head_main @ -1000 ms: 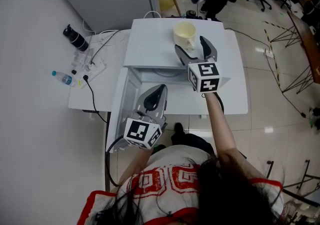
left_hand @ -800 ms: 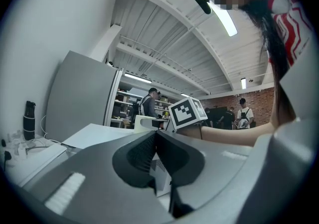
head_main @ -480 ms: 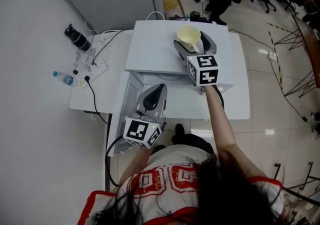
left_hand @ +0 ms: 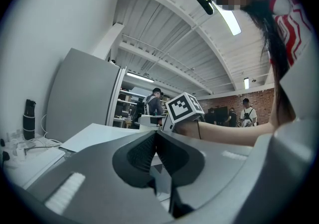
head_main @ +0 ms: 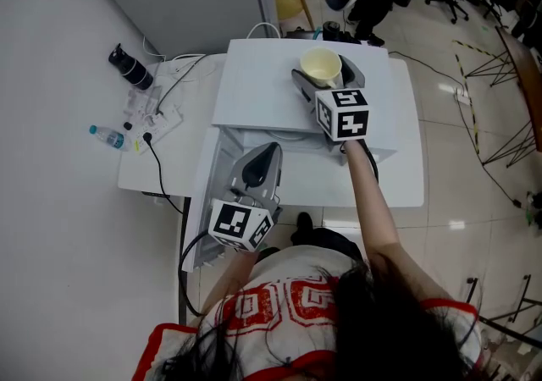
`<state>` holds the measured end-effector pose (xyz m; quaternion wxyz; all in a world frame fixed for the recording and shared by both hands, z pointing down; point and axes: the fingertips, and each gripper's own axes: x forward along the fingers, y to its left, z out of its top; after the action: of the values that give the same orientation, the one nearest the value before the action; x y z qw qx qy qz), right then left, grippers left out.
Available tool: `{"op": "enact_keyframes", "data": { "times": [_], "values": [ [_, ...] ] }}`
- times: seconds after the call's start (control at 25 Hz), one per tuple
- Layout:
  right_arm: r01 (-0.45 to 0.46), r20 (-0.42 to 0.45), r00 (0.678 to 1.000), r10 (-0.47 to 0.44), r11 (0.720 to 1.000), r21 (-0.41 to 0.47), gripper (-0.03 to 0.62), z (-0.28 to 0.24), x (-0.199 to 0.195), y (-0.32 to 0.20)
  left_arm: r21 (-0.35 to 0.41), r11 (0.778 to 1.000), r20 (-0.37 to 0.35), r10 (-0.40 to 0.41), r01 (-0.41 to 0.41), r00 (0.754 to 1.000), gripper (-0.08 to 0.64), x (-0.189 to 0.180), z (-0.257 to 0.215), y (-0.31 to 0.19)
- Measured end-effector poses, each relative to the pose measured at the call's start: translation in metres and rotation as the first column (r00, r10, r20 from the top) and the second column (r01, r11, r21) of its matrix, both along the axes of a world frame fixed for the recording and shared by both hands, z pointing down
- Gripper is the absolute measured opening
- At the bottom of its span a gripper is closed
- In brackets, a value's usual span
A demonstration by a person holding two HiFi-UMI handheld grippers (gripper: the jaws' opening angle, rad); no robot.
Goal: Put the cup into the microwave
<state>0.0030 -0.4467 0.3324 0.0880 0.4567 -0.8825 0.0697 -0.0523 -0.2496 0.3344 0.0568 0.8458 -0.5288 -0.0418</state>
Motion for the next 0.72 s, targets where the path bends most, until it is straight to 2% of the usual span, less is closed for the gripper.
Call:
{"op": "enact_keyframes", "data": {
  "times": [0.28, 0.72],
  "values": [
    [0.012, -0.019, 1.0, -0.014, 0.994, -0.109, 0.454, 0.014, -0.004, -0.007, -0.013, 1.0, -0.014, 0.007, -0.007, 1.0, -0.011, 0.0, 0.004, -0.004],
    [-0.005, -0.025, 1.0, 0.003, 0.994, -0.108, 0.457, 0.014, -0.004, -0.01, -0.019, 1.0, -0.027, -0.001, 0.0, 1.0, -0.011, -0.007, 0.005, -0.006]
  ]
}}
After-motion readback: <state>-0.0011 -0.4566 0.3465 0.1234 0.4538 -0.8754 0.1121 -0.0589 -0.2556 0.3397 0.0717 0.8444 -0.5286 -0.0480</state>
